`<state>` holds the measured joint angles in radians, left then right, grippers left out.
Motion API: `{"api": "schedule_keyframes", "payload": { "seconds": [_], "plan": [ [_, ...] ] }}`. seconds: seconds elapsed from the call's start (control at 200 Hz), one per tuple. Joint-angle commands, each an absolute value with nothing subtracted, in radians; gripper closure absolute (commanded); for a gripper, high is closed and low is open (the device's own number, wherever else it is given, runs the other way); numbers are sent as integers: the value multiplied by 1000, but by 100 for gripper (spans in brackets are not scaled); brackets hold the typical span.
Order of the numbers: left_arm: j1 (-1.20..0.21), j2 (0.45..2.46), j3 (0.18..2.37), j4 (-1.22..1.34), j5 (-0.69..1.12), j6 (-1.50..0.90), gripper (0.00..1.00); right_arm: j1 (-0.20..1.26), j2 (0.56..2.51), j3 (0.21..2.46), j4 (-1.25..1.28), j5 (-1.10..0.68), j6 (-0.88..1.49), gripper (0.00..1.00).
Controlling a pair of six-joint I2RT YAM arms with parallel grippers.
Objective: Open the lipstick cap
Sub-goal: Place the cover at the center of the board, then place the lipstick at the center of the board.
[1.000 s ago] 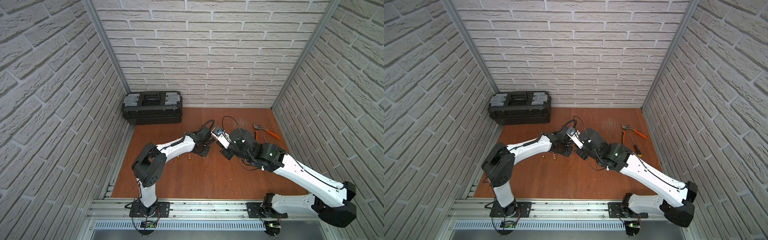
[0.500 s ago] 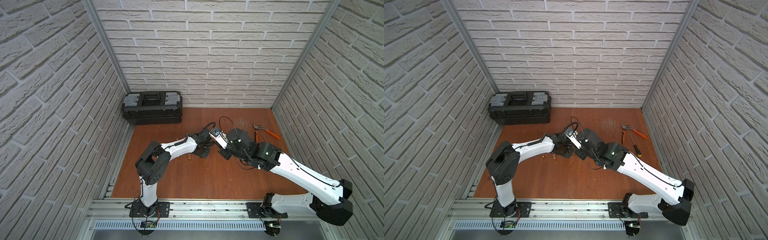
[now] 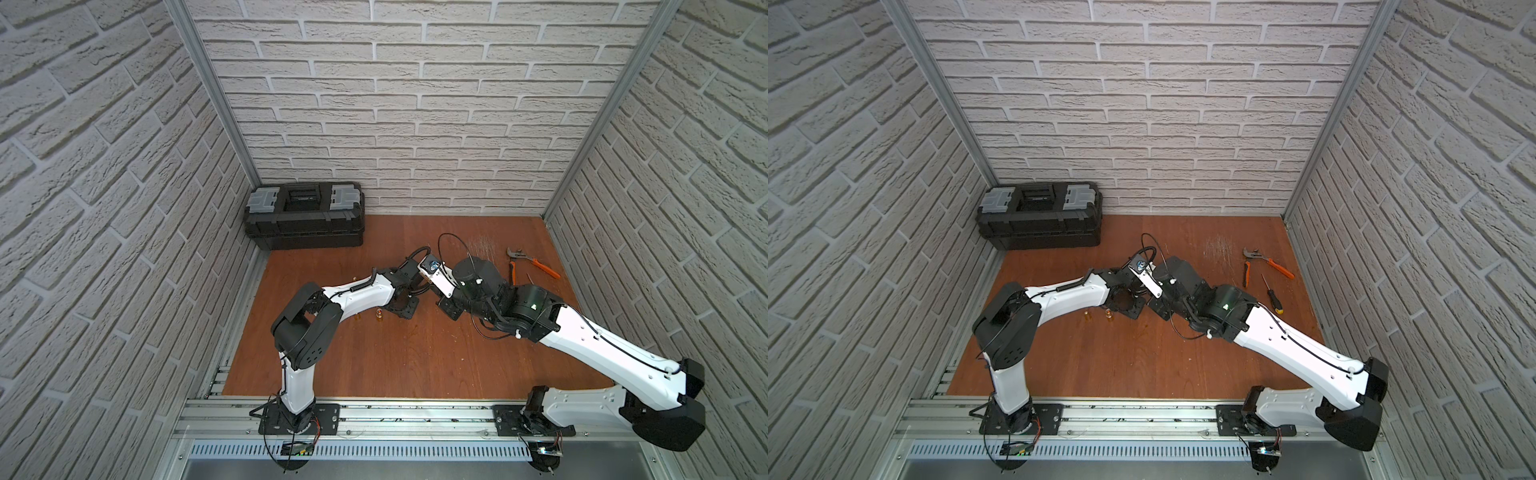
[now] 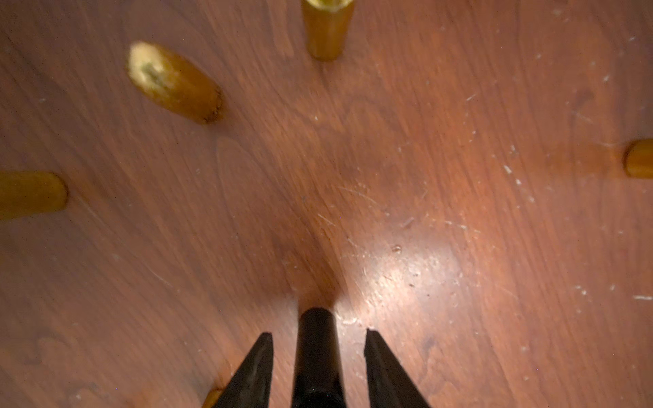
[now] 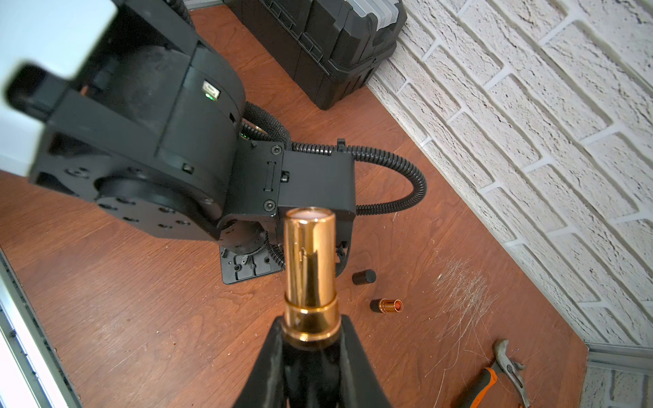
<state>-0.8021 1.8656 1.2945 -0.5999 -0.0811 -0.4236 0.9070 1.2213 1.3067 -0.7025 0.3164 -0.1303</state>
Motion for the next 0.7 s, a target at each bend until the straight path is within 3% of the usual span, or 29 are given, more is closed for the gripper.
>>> {"api": "schedule_keyframes", "payload": {
  "seconds": [0.0, 0.125, 0.525, 0.695],
  "plan": [
    [-800, 1792, 1351, -664, -72, -437, 52, 905, 1215, 1296, -660, 313, -122, 94],
    [-751, 1716, 1363, -698, 15, -473, 49, 906, 1209, 1278, -640, 305, -114, 95],
    [-382, 1416, 1222, -538, 667, -699, 45, 906, 1265, 1221, -557, 237, -70, 94],
    [-345, 1353, 1261, -607, 801, -699, 41, 906, 1303, 1212, -514, 209, -58, 94]
  ]
}}
